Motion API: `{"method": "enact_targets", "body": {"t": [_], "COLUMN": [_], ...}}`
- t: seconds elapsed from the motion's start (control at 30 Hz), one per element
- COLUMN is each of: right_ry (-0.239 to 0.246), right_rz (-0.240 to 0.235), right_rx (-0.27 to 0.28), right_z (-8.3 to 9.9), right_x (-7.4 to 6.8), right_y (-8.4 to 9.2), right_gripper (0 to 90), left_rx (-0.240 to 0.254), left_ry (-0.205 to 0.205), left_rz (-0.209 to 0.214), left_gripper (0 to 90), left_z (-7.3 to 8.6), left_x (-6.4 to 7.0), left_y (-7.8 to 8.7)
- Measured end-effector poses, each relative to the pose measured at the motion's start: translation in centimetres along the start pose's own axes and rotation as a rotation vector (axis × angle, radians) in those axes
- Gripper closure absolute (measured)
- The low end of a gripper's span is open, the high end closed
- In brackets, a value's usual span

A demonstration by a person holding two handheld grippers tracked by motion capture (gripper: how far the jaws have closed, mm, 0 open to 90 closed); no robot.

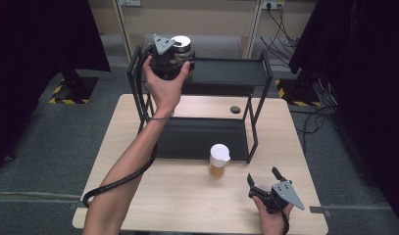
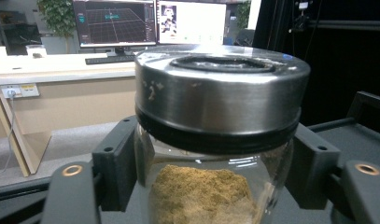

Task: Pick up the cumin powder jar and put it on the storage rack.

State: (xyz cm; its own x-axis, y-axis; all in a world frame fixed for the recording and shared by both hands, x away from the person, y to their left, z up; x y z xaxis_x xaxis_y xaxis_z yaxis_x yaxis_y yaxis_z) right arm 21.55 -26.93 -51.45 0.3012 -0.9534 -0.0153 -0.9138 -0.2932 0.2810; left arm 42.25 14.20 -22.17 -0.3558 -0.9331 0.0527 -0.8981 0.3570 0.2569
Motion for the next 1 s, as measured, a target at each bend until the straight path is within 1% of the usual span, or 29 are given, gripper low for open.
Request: {"method": "enact_targets", "body": {"t": [0.07, 0.13, 0.2, 0.23, 0.27, 0.33, 0.37, 0.43, 0.5, 0.6, 0.7, 0.9, 1.0], "right_ry": [0.000, 0.000, 0.001, 0.001, 0.001, 0.000, 0.000, 0.001, 0.003, 0.002, 0.003, 0.003, 0.003], "right_rz": [-0.001, 0.000, 0.000, 0.000, 0.000, -0.001, 0.000, 0.000, 0.001, 0.002, 0.002, 0.004, 0.004], "right_rx": [-0.001, -0.001, -0.002, -0.001, -0.001, -0.002, -0.002, -0.003, -0.004, -0.004, -0.003, -0.002, -0.004], "right_z": [0.0, 0.0, 0.0, 0.0, 0.0, 0.0, 0.0, -0.1, -0.1, -0.1, -0.1, 0.0, -0.1], "right_x": [0.0, 0.0, 0.0, 0.0, 0.0, 0.0, 0.0, 0.0, 0.0, 0.0, 0.0, -0.1, -0.1], "right_y": [0.0, 0.0, 0.0, 0.0, 0.0, 0.0, 0.0, 0.0, 0.0, 0.0, 0.0, 0.0, 0.0], "right_gripper": [5.6, 5.6, 5.6, 5.6, 5.7, 5.6, 5.6, 5.6, 5.6, 5.6, 5.6, 5.6, 5.6], "left_rx": [0.020, 0.044, 0.069, 0.080, 0.089, 0.090, 0.088, 0.102, 0.107, 0.117, 0.119, 0.129, 0.130], "left_ry": [0.015, 0.020, 0.010, 0.004, -0.002, -0.007, -0.010, -0.020, -0.017, -0.021, -0.019, -0.035, -0.041], "left_rz": [0.011, 0.018, -0.001, -0.004, 0.001, 0.021, 0.038, 0.034, 0.044, 0.042, 0.048, 0.051, 0.045], "left_gripper": [20.2, 12.6, 4.9, 2.5, 1.6, 1.6, 1.9, 2.5, 2.4, 2.1, 1.3, 1.2, 1.2], "left_z": [0.3, 0.6, 0.8, 1.0, 1.1, 1.1, 1.1, 1.3, 1.4, 1.6, 1.8, 2.6, 2.9], "left_x": [-0.1, -0.1, 0.2, 0.2, 0.2, -0.1, -0.2, -0.2, -0.4, -0.4, -0.6, -0.8, -0.8], "left_y": [0.2, 0.4, 0.7, 0.8, 0.9, 1.2, 1.3, 1.7, 2.0, 2.5, 3.0, 3.9, 4.2]}}
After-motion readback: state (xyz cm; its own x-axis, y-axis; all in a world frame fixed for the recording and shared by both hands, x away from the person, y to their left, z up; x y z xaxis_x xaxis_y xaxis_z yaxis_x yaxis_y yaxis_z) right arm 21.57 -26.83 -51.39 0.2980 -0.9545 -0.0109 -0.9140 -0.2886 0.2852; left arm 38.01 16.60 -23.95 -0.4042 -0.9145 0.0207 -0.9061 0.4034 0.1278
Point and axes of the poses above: each handheld gripper's, and its own axes: y roughly backward along the jaws, z roughly out of its underside, x roughly to its right, the point moved 4 cm from there along -y, roughly forward along the jaws, and after that the axes turned 9 degrees about -x, right-handed, at the moved point
